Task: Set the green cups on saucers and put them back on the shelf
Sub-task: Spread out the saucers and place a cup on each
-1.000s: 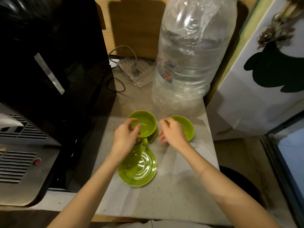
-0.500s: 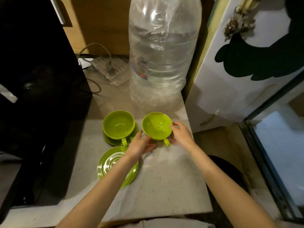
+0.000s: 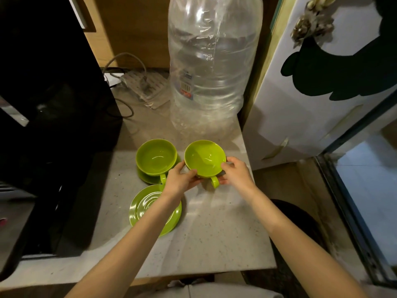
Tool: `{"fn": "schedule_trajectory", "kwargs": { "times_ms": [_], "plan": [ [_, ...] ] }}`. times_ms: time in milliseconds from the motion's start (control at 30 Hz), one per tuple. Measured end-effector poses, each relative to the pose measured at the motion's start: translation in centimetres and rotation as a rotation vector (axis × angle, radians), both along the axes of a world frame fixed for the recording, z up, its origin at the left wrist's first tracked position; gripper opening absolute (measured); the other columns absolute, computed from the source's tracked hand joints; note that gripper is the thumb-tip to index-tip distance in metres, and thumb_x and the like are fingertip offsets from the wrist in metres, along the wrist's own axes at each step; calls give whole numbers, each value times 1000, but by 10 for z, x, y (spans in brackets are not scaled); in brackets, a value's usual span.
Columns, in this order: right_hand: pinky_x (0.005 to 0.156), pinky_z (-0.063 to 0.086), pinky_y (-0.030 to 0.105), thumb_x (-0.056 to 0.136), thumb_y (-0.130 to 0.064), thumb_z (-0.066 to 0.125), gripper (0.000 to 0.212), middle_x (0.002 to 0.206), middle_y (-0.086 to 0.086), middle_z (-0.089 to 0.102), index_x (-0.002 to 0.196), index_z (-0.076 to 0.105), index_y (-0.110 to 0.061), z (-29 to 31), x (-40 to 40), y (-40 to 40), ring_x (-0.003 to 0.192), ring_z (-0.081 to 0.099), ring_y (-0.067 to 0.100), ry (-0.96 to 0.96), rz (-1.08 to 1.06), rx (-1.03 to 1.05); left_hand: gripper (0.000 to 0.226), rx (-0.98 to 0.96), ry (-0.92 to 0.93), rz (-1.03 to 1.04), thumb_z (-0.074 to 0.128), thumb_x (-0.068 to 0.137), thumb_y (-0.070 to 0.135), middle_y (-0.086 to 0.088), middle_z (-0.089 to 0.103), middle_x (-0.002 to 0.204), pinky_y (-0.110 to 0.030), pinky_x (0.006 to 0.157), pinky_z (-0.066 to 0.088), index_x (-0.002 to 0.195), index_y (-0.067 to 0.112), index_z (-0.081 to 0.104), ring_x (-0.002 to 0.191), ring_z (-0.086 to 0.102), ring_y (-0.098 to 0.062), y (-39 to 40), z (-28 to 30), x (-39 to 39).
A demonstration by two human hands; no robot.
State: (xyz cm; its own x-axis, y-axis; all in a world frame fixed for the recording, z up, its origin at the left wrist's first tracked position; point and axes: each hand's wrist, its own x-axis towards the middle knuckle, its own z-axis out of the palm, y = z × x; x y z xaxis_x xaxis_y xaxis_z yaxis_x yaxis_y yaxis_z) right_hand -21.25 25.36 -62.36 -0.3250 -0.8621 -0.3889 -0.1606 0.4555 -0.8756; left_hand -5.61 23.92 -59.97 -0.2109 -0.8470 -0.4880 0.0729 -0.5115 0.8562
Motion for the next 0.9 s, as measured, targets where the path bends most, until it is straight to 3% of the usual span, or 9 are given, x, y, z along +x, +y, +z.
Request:
{"fn": "schedule_trajectory", "kwargs": {
  "times_ms": [167,300,400,533,700,833,900],
  "plan": [
    [62,58,35,93,-11,46,23,98,16,63,113,57,-10,28,22,12,77,66,32,-28,105,-150,50,-119,19,70,56,85,5,-25,64,99,-25,68,57,133,5,41,67,68,-20,24,25,31],
    [60,55,33,92,-13,49,16,88,11,63,96,59,-23,39,51,18,68,64,30,-44,204,-216,48,-151,40,186,56,85,5,-18,67,89,-22,67,58,131,6,40,61,71,-13,49,38,60],
    [60,55,34,91,-14,51,18,84,8,63,90,61,-29,37,71,23,71,65,30,-47,248,-225,50,-163,16,237,56,85,4,-21,67,93,-21,67,58,132,7,39,60,70,-10,65,43,79],
    [69,59,45,85,-23,55,14,85,8,67,90,63,-34,27,94,32,79,69,36,-29,316,-207,55,-142,2,309,55,85,4,-19,68,94,-23,70,57,136,8,36,63,71,-10,86,39,103],
    [71,58,49,86,-18,56,16,78,8,65,98,65,-22,8,116,44,70,62,26,18,402,-160,56,-73,3,354,53,86,4,2,74,67,-18,62,57,138,8,32,62,71,-11,108,18,126],
    [74,56,52,87,-21,53,26,87,23,68,107,64,-8,-4,120,52,74,65,32,91,430,-89,56,-40,-15,348,52,86,3,-1,73,65,-18,60,57,138,7,33,61,70,-10,113,5,127],
    [76,56,51,88,-21,52,28,91,24,68,110,63,-7,-6,118,55,82,66,38,119,440,-75,55,-15,-18,345,51,86,3,-13,72,80,-18,60,57,138,7,33,61,70,-9,116,0,124]
  ]
}}
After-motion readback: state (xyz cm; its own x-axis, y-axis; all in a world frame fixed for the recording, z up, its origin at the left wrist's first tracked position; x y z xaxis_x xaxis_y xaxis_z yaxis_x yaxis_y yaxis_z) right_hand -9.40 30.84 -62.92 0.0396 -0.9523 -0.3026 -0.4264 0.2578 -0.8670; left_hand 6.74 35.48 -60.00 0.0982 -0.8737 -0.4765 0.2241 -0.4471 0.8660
